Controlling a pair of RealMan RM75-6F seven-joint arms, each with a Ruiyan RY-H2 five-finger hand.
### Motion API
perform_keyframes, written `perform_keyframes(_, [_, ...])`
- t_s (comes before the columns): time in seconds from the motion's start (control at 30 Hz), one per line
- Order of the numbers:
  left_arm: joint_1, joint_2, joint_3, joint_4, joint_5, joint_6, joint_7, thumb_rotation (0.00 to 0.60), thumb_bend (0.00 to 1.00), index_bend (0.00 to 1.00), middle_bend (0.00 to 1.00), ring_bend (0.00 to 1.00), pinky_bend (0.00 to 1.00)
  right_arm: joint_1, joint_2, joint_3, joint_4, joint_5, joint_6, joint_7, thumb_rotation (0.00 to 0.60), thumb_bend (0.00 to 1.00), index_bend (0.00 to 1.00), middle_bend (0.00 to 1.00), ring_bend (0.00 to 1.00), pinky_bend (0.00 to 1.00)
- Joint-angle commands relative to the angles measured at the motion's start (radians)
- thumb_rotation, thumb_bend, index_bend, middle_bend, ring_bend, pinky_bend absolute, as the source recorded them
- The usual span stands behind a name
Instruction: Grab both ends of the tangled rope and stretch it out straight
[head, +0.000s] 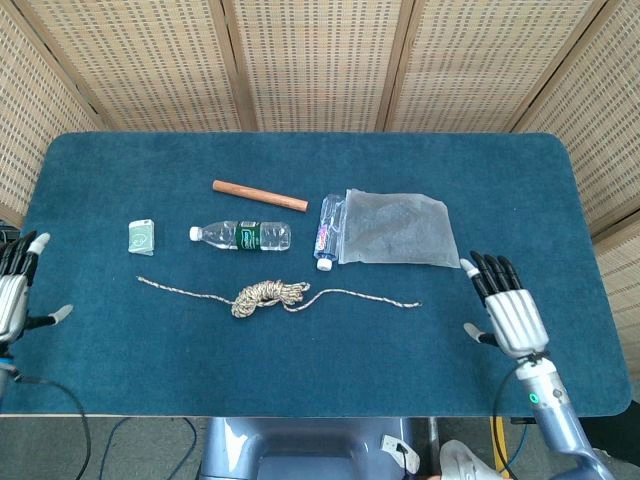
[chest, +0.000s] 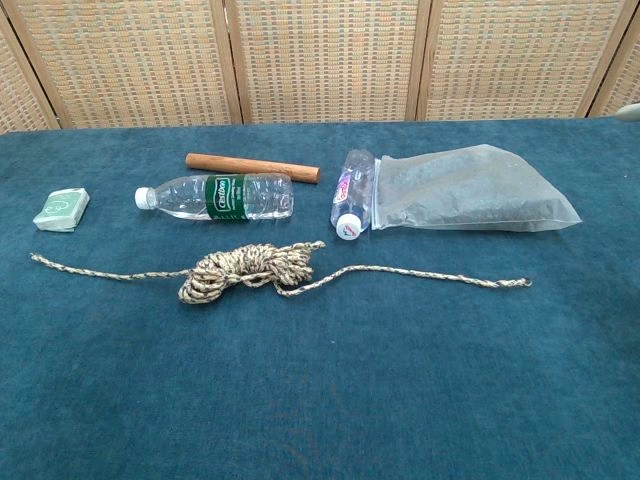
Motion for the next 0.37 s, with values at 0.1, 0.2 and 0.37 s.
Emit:
perform_keyframes(0.1, [0.12, 0.033, 0.082, 0.011, 0.058, 0.114, -0.043, 0.6, 0.0, 0.0, 0.0, 0.0, 0.0, -0.094, 0.025, -0.045, 0.044, -0.087, 0.144, -0.003, 0.6, 0.0, 0.0, 0.0, 0.0, 0.0])
perform_keyframes(0.2, [0.144, 0.03, 0.092, 0.03, 0.082, 0.146, -0.069, 0.6, 0.0, 0.0, 0.0, 0.0, 0.0, -0.115, 0.032, -0.048, 0.044, -0.106, 0.175, -0.001, 0.6, 0.0, 0.0, 0.0, 0.0, 0.0])
perform_keyframes(0.37, [0.163, 0.03, 0.101, 0.045, 0.117, 0.164, -0.122, 0.6, 0.0, 0.0, 0.0, 0.0, 0.0, -0.145, 0.05, -0.046, 0.018, -0.126, 0.209, 0.009, 0.6, 0.0, 0.0, 0.0, 0.0, 0.0])
